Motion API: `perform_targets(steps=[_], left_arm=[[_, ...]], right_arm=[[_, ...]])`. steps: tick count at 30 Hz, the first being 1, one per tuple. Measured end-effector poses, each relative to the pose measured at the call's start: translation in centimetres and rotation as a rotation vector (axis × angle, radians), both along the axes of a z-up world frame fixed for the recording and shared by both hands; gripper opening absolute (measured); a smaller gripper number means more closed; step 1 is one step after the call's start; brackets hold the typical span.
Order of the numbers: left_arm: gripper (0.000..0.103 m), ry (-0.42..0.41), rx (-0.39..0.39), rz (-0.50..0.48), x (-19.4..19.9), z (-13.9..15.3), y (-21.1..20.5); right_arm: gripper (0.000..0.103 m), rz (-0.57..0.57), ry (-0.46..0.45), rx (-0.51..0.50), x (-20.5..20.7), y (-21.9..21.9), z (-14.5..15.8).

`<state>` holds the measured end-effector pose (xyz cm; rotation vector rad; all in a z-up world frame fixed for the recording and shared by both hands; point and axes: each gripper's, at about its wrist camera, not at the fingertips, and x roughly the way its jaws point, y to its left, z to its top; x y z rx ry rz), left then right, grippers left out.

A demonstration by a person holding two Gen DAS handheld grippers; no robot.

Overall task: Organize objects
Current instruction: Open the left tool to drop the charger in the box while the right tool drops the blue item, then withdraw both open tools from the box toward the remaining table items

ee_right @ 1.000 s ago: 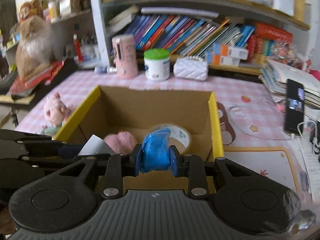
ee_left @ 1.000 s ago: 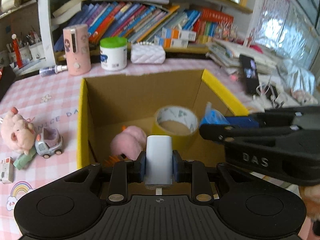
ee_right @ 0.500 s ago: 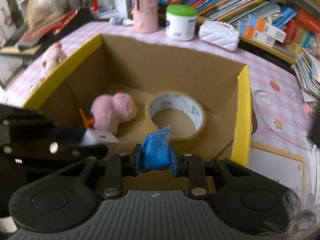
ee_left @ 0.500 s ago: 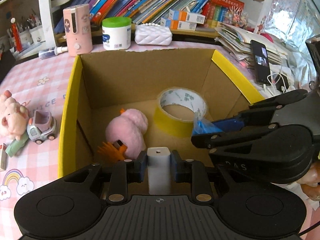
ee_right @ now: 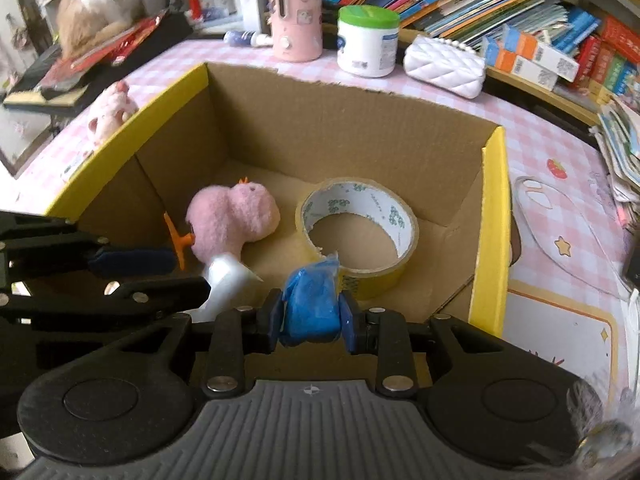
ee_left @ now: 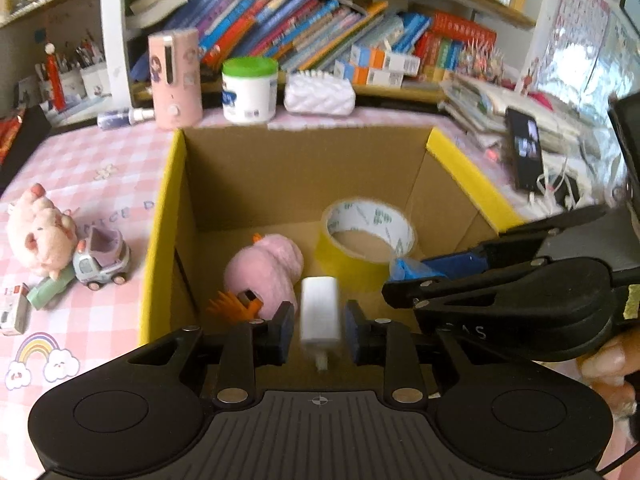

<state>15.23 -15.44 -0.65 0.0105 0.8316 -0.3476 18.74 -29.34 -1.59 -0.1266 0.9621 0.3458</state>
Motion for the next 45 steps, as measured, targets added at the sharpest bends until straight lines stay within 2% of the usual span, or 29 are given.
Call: perform_targets(steps=[6, 8, 12, 14, 16, 20, 24, 28, 34, 45], left_arm=[[0.050, -0.104, -0.035, 0.030, -1.9, 2.7, 0.9], [0.062, -0.138, -0.058, 0.033, -2.8, 3.7, 1.3], [0.072, -0.199, -0.080, 0.035, -4.9, 5.3, 2.0], [0.081, -0.219, -0.086, 0.038, -6.0, 5.7, 2.4], [0.085, -0.236, -0.094, 0.044, -7.1, 5.9, 3.0], [0.086, -0.238, -0.097, 0.047, -9.0, 5.7, 4.2], [0.087, -0.217, -0.084, 0.055, -10.6, 4.8, 5.4], [0.087, -0.175, -0.065, 0.064, -11.9, 3.7, 6.6], [0.087, -0.087, -0.036, 0.057, -13.4, 2.0, 8.1], [0.088, -0.002, -0.013, 0.052, -15.6, 0.5, 11.6]], right_arm=[[0.033, -0.095, -0.099, 0.074, -2.2, -0.8, 2.5], [0.036, -0.130, -0.151, 0.086, -3.4, -1.1, 3.7], [0.039, -0.202, -0.231, 0.126, -6.1, -1.8, 5.8], [0.043, -0.236, -0.270, 0.133, -7.6, -1.9, 6.7], [0.045, -0.275, -0.305, 0.134, -9.2, -1.8, 7.2], [0.054, -0.342, -0.353, 0.110, -12.8, -1.2, 7.2], [0.058, -0.403, -0.363, 0.060, -15.8, -0.1, 6.0], [0.058, -0.453, -0.305, 0.047, -17.8, 0.9, 4.4], [0.064, -0.511, -0.241, 0.042, -20.3, 2.6, 2.8], [0.069, -0.525, -0.134, 0.033, -23.3, 6.3, 0.7]])
